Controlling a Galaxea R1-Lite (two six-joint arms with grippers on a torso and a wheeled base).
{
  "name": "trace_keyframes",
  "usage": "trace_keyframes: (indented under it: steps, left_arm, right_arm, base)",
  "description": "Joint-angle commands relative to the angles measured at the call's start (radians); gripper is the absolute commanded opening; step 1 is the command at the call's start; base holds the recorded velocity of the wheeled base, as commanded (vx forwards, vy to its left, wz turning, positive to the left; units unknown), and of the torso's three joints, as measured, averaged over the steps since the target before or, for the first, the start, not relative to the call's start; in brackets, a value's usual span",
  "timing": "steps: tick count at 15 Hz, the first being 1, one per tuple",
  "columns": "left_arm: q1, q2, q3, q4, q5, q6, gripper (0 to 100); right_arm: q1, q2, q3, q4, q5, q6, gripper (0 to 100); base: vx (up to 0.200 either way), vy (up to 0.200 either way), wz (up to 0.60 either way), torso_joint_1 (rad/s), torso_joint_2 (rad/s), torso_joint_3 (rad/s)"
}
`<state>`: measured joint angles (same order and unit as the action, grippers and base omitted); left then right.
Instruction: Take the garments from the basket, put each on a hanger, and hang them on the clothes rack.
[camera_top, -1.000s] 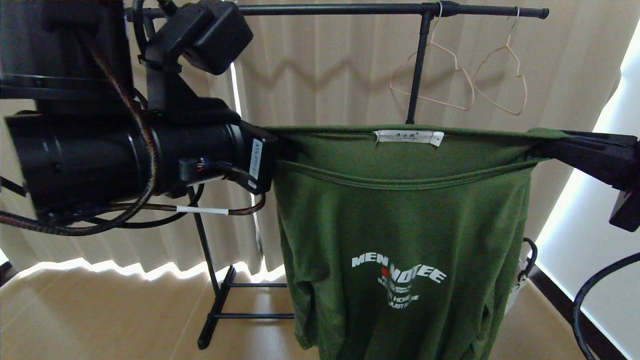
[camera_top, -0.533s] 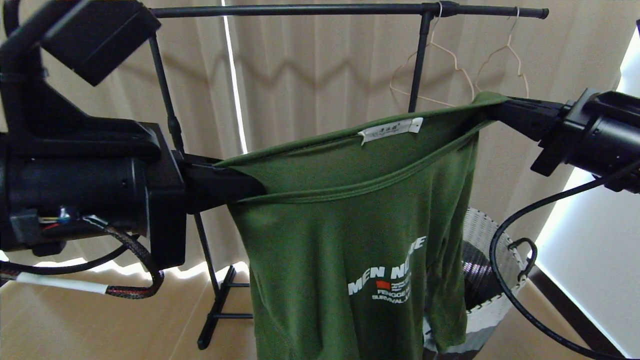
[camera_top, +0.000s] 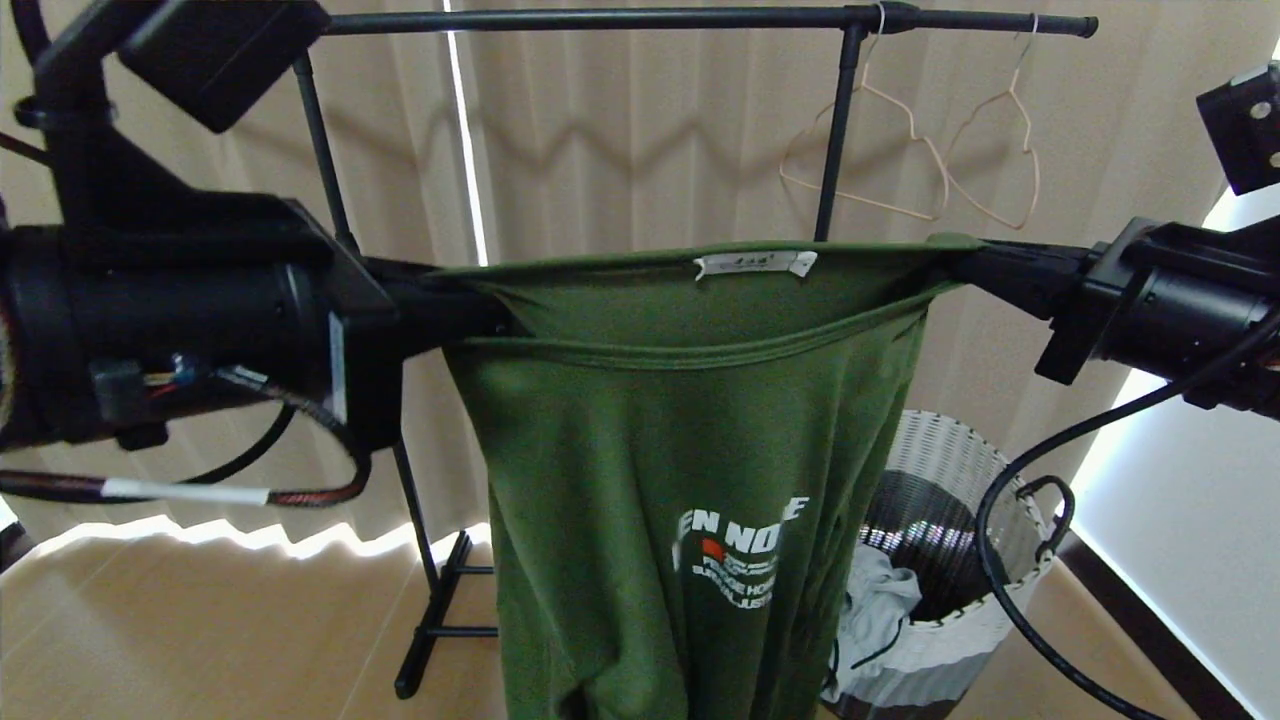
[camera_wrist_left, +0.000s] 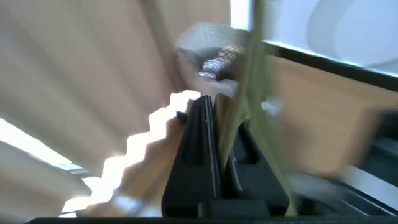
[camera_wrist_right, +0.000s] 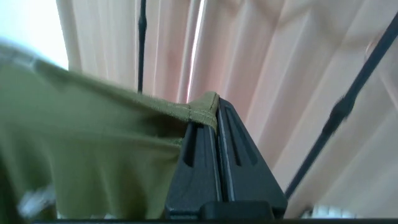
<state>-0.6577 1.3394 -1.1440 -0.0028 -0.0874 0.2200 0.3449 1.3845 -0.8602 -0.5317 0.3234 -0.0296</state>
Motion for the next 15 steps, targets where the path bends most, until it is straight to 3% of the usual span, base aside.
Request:
trace_keyframes:
  steps: [1, 2, 15]
  left_arm:
    - [0.03, 0.098, -0.003, -0.109, 0.081, 0.019, 0]
    - [0.029, 0.127, 0.004, -0.18, 0.117, 0.019, 0]
    - [0.012, 0.087, 0.032, -0.178, 0.12, 0.022, 0]
  right_arm:
    - [-0.004, -0.093, -0.002, 0.087, 0.0, -0.001, 0]
    - [-0.004, -0.136, 0.015, 0.164, 0.0, -0.001, 0]
    - [-0.004, -0.145, 0.015, 0.153, 0.0, -0.003, 0]
  base:
    - [0.0, 0.0, 0.0, 0.0, 0.0, 0.0]
    - [0.0, 0.0, 0.0, 0.0, 0.0, 0.0]
    - [0.0, 0.0, 0.0, 0.0, 0.0, 0.0]
